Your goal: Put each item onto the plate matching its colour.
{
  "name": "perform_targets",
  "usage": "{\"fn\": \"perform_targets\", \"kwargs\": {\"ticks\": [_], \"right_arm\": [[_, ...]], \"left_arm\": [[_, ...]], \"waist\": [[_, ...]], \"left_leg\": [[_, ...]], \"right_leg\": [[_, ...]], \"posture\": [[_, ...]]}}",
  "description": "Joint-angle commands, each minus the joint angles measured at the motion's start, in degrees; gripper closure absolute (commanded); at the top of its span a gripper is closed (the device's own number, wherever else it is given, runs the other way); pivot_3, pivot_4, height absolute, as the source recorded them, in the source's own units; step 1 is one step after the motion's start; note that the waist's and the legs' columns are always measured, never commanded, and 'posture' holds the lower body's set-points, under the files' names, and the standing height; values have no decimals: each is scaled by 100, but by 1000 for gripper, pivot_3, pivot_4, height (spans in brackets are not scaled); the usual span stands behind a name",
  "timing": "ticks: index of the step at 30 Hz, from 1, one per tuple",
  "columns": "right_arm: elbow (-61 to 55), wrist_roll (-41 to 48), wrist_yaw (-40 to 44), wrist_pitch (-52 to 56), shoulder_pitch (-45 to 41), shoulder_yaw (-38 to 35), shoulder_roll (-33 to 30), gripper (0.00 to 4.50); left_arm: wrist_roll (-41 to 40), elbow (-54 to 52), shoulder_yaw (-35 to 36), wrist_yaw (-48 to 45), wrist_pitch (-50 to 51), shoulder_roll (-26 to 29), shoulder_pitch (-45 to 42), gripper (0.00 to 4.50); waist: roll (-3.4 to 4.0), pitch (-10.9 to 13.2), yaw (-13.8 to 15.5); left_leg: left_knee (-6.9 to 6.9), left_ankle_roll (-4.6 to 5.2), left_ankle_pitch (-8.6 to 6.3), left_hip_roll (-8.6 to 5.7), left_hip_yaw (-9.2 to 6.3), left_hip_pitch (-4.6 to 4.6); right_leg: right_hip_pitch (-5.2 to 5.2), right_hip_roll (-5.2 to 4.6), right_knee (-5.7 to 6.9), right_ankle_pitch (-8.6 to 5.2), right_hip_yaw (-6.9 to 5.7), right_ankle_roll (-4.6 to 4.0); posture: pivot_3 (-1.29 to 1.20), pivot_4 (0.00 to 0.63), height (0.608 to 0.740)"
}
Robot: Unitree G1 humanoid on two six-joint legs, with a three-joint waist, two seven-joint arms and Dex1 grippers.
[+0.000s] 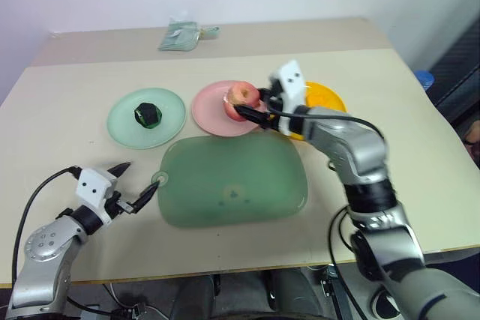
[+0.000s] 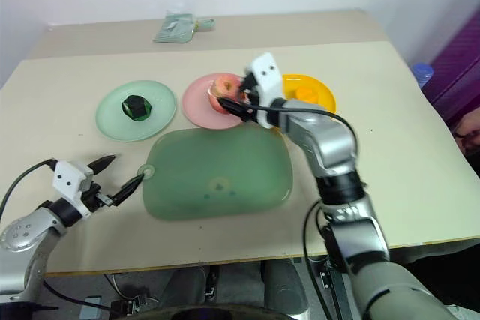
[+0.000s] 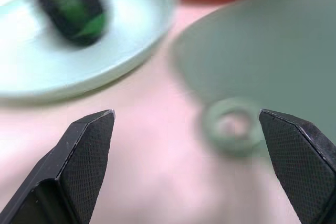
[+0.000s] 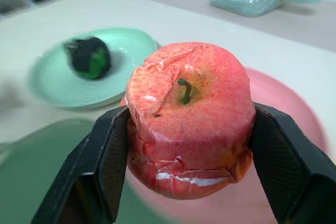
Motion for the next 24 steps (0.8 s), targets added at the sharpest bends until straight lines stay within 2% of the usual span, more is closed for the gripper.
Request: {"fn": "perform_targets", "kwargs": {"ticks": [1, 2, 4, 8, 14, 19, 22, 24], "right_arm": [[1124, -446, -224, -806, -473, 47, 264, 1255], [1351, -486, -233, -990, -570, -9, 309, 733], [1502, -527, -196, -1363, -625, -139, 280, 25], [674, -271, 414, -1671, -188, -450, -205, 25], [-879, 539, 1830, -1595, 1455, -1439, -1844, 25], [-970, 867, 2504, -1599, 3049, -2442, -3013, 25], [-741, 838, 2516, -1752, 3560, -2835, -3289, 25], [-385, 639, 2356, -1943, 3679, -2952, -3375, 25]], "left_arm": [[-77, -334, 199, 47, -137, -82, 204, 0], [-127, -496, 219, 100, -84, -132, 281, 0], [-187, -824, 204, 212, 34, -228, 408, 0], [-301, -1417, 162, 360, 296, -347, 641, 0], [-492, -2045, 130, 507, 787, -334, 681, 0], [-607, -2048, 141, 471, 981, -285, 497, 0], [-532, -1920, 176, 633, 1034, -327, 330, 0], [-135, -1498, 331, 1271, 1199, -410, 70, 0]], "waist": [[-2, 0, 3], [-3, 1, 8], [-4, 1, 20], [-4, 1, 18], [-8, -1, 144], [-5, -1, 145], [-3, -1, 110], [-2, -2, 95]], "left_leg": [[0, 0, 0, -5, 2, -4], [0, 0, 0, -8, 6, -7], [0, 0, 0, -14, 7, -12], [0, 0, 0, -13, 4, -13], [-1, 5, -3, -13, -1, -8], [0, 6, -3, -9, 7, 8], [0, 7, -3, -3, 11, 16], [1, 6, -3, 2, 16, 23]], "right_leg": [[-1, -8, -3, 0, 0, 1], [-3, -14, -8, 1, 0, 2], [-3, -28, -10, 1, -6, 2], [-4, -32, -8, 1, -11, 3], [14, -30, -22, 1, -20, 5], [30, -13, -25, 0, -17, 5], [32, 7, -25, 0, -8, 4], [33, 16, -20, 1, -1, 3]], "posture": [[0, 150, 740], [0, 150, 740], [0, 150, 740], [0, 150, 740], [0, 150, 740], [0, 150, 740], [0, 150, 740], [0, 150, 740]]}}
